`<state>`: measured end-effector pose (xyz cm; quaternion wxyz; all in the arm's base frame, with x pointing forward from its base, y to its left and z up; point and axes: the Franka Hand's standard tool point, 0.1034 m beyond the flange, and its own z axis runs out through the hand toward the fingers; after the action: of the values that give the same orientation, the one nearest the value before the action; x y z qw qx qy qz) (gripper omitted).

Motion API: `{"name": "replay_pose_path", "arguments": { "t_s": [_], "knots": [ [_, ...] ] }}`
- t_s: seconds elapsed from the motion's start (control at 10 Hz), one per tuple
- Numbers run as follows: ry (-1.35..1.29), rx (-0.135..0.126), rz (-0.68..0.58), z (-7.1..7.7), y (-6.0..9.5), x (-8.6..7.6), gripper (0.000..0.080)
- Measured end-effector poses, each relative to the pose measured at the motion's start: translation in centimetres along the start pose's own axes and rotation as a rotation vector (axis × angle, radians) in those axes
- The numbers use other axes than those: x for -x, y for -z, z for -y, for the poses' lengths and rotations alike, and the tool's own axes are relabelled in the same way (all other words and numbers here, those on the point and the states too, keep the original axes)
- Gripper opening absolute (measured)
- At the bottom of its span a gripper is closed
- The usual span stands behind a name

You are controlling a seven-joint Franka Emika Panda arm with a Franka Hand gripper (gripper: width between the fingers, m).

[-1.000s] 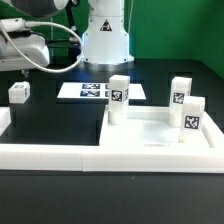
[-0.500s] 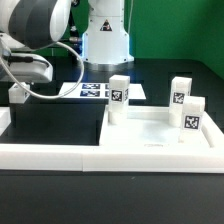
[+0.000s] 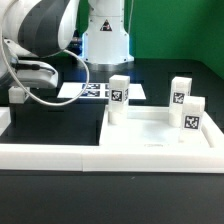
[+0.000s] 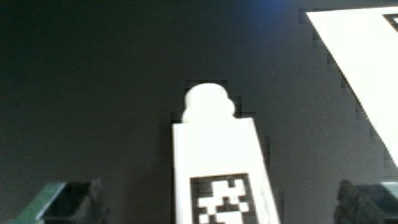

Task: Assemble square table

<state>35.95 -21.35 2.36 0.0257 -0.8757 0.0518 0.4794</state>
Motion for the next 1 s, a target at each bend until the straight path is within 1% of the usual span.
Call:
{"name": "replay_pose_path", "arguments": {
  "t_s": [0.2,0.3,0.4,0.5,0.6,0.7,0.8,0.9,1.0],
  "knots": [
    [0.008,0.004,-0.007,-0.1,0.0,-0.1,0.0649],
    [0.011,0.014,-0.027,-0.3,-0.1,-0.6,0.0649],
    [0.007,0.023,-0.034,-0.1,-0.9,-0.8,0.0649],
    [0.007,0.022,-0.030,0.0,-1.2,-0.8,0.0649],
    [0.006,0.021,-0.032,-0.1,-1.1,-0.8,0.0649],
    [0.006,0.021,-0.031,-0.1,-1.1,-0.8,0.0558],
    [0.006,0.021,-0.031,-0.1,-1.1,-0.8,0.0376],
    [0.006,0.020,-0.031,-0.1,-1.1,-0.8,0.0285],
    [0.006,0.020,-0.031,-0.1,-1.1,-0.8,0.0285]
  ]
}}
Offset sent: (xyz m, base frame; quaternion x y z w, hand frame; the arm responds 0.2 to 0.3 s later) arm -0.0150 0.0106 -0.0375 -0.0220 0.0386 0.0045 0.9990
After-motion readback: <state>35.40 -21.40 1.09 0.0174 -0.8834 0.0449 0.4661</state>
